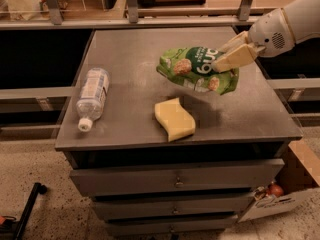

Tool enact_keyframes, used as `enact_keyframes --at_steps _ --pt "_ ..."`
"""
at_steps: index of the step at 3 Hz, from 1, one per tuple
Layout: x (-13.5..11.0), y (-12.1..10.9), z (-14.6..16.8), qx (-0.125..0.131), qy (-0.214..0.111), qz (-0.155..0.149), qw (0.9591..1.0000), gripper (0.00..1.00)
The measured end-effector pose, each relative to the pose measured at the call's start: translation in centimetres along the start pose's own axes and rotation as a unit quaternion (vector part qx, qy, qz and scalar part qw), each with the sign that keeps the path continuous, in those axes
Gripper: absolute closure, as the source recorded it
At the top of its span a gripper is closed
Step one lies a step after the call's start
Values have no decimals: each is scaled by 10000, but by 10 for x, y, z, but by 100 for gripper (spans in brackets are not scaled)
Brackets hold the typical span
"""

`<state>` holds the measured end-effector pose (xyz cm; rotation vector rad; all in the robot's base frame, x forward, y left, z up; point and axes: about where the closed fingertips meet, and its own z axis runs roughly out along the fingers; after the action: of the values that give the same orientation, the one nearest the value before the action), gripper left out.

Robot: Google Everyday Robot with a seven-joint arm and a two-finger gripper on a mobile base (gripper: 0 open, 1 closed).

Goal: Move green rice chip bag near sponge

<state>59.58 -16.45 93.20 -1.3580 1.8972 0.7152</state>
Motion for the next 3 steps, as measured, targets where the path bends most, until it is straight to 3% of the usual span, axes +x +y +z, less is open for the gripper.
enact_keyframes --at_steps 1,3 --pt "-2 6 3 -154 -109 49 9998 82" --pt "-3 5 9 -177 -118 43 9998 35"
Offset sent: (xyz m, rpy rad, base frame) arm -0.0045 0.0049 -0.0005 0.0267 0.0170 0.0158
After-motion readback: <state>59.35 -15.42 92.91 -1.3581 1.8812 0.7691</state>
